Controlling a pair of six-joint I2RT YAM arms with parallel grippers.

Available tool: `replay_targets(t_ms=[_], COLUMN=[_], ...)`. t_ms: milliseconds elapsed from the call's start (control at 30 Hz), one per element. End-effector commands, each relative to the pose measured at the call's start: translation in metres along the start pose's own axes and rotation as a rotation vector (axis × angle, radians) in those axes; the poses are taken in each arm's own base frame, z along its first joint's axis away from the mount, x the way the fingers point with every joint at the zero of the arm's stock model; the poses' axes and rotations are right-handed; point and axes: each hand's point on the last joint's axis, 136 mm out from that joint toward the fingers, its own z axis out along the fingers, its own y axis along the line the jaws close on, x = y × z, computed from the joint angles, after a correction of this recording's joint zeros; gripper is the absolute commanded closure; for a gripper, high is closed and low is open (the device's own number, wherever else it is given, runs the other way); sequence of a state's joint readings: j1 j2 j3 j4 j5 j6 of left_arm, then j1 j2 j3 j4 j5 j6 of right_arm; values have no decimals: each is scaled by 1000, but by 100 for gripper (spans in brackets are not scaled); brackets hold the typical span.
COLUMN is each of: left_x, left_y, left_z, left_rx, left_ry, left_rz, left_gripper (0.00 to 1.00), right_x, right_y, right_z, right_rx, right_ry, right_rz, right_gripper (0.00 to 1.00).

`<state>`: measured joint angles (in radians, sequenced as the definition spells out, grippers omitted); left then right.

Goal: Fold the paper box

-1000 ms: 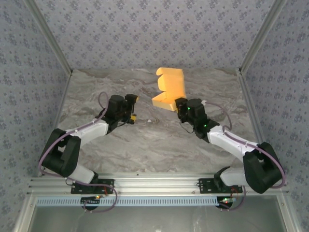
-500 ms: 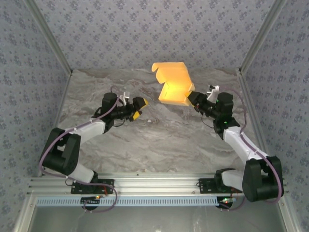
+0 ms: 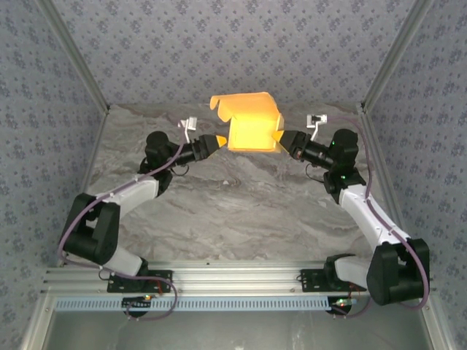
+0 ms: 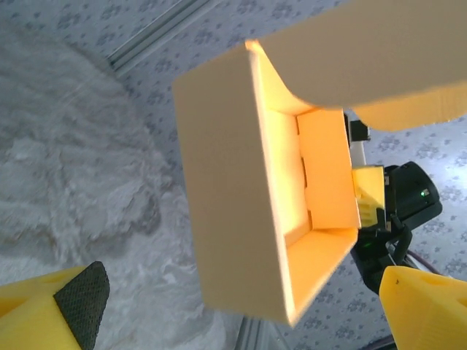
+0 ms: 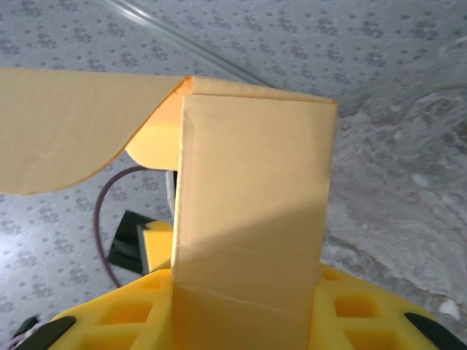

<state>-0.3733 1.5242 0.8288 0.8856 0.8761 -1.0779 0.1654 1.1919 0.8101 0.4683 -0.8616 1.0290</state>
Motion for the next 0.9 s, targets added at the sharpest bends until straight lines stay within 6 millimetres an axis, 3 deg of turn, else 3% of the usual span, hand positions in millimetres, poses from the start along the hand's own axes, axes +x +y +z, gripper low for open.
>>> replay_targets(t_ms=[0,133,333,400,533,867], left_x=[-16,-15,-6,-6,-9,-15], left_y=[-43,-52,-65,-62,-57,-28], left_z=[5,8,12,12,13,8], left_rx=[180,231,257,248,234,108], left_ry=[-15,-1,26,23,3,-59], left_rz=[112,119,151,149,134,123], left_gripper=[3,4,11,23,36,52], right_x=[-5,-6,-3,-3,-1,1], right_y=[39,49,48,52,57,32], right_z=[-1,-1,2,3,6,5], right_rx=[-100,-114,-115,-132,-145,7], right_ry=[29,38,43,42,47,37], right_rz=[-42,-45,-27,-23,-27,-11], right_gripper=[68,67,67,67,64,43])
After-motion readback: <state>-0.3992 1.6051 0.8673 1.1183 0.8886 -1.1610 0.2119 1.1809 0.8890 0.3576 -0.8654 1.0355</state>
